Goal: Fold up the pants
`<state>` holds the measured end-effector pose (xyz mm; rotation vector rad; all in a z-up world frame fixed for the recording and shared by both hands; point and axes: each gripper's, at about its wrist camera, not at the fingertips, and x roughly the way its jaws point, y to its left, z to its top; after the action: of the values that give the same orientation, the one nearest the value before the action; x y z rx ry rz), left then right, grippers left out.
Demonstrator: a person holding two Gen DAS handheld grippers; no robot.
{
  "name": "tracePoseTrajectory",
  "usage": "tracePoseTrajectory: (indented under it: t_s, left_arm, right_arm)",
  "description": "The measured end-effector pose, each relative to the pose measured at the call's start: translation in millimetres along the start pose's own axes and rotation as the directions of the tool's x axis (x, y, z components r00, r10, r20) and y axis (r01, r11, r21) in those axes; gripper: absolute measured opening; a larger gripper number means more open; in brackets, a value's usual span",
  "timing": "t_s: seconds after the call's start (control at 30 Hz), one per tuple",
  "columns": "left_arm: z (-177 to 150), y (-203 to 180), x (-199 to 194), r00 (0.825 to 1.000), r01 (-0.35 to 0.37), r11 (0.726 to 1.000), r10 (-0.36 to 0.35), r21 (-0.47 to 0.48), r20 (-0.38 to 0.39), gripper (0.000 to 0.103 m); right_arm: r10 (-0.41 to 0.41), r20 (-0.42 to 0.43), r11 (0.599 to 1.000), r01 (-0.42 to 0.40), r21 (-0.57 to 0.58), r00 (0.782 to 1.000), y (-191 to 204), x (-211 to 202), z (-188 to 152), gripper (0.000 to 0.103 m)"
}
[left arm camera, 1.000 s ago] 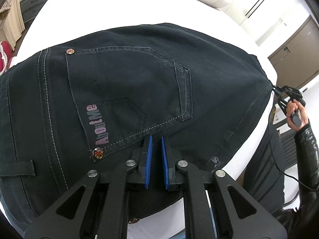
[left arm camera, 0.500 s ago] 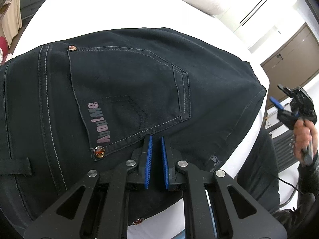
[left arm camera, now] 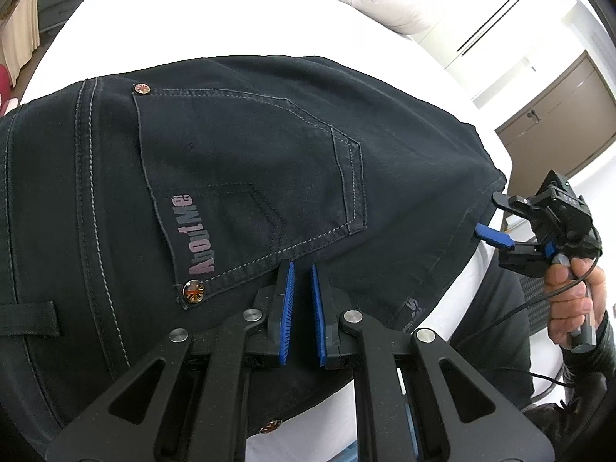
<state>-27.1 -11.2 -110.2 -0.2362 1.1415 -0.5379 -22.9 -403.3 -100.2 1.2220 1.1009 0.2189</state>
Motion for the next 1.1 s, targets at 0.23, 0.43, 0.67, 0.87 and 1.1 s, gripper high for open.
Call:
tracePoseTrajectory:
  t_s: [0.23, 0.43, 0.67, 0.87, 1.1]
  left_arm:
    - [4.2, -2.9, -0.1, 1.0, -0.004, 1.0, 0.004, -0.001, -0.001, 0.01]
    - [4.3, -7.9, 0.9, 1.0, -0.009, 1.0, 0.009, 0.002, -0.003, 0.01]
    - [5.4, -14.0, -2.4, 0.999, -0.011, 0.999, 0.012, 0.038, -0.033, 0.01]
    - [0.6, -12.9, -7.2, 0.999, -0.001, 0.999, 0.003, 0.041, -0.042, 0.01]
    - [-1.7, -10.6, -12.0, 0.999, 0.005, 1.0, -0.005, 0.02, -0.035, 0.01]
  right_arm:
    - [0.019, -0.063, 1.0, -0.018, 0.017, 0.998, 1.5, 19.0, -3.1, 0.047]
    - [0.018, -0.109, 1.0, -0.019, -0.003, 0.994, 2.1, 50.6, -2.4, 0.005]
    - [0.003, -0.108, 0.998, -0.01, -0.057, 0.994, 5.4, 43.8, -12.7, 0.004]
    - [0.023, -0.104, 0.999, -0.026, -0.024, 0.994, -6.9, 43.9, -20.1, 0.003]
    - [0.071, -0.117, 0.997, -0.071, 0.01, 0.991, -7.6, 48.6, -18.3, 0.014]
